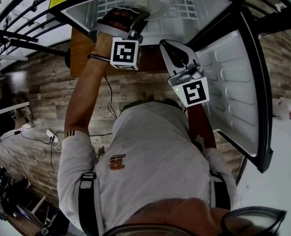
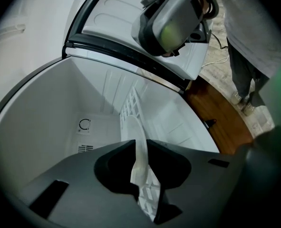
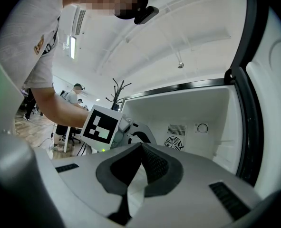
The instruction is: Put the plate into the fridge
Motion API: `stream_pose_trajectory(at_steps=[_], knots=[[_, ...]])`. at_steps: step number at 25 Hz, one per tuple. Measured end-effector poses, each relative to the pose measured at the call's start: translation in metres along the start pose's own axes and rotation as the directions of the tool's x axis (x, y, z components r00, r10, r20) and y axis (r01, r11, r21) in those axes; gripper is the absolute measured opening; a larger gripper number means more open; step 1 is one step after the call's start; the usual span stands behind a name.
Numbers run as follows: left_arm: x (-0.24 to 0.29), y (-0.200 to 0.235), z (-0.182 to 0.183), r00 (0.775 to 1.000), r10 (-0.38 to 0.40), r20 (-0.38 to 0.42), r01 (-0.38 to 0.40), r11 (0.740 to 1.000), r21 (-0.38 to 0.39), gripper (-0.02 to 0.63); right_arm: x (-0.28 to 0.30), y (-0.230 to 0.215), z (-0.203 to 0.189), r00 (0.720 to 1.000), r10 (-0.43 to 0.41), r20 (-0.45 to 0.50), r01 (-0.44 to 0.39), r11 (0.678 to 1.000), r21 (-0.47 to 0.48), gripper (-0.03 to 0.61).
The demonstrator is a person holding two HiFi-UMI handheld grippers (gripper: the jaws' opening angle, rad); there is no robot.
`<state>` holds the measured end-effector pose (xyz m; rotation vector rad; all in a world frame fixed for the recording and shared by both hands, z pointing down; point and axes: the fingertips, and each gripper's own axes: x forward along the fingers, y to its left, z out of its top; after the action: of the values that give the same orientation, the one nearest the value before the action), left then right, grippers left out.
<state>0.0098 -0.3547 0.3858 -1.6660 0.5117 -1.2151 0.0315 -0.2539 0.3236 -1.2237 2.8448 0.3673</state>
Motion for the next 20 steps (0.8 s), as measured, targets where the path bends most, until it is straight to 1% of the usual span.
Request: stream_pose_trajectory(at_steps=[11, 13, 16, 20], knots=[[-0.0006, -0.0062, 0.0027, 0.999, -0.049, 0.004, 0.049, 0.999, 0.016, 0.087, -0.0019, -0.0015, -0.0023, 1.0, -0.001, 0.002, 0.001, 1.0, -0.002, 0.032], [0.0002, -0.0088, 0.0019, 0.998, -0.063, -0.001, 0.063, 0.998, 0.018, 0.122, -0.0022, -0.0012, -0.003, 1.0, -0.002, 0.002, 0.002, 1.0, 0.0, 0.032], [0.0006, -0.0095, 0.0013, 0.998, -0.057, -0.007, 0.057, 0.998, 0.024, 0.121, -0.0024, -0.0003, -0.0036, 1.0, -0.002, 0.001, 0.002, 1.0, -0.001, 0.032], [0.0001, -0.0082, 0.0017, 1.0, -0.028, -0.007, 0.028, 0.999, 0.029, 0.121, -0.0028, 0.0011, -0.0042, 1.0, -0.002, 0.001, 0.002, 1.0, -0.001, 0.032]])
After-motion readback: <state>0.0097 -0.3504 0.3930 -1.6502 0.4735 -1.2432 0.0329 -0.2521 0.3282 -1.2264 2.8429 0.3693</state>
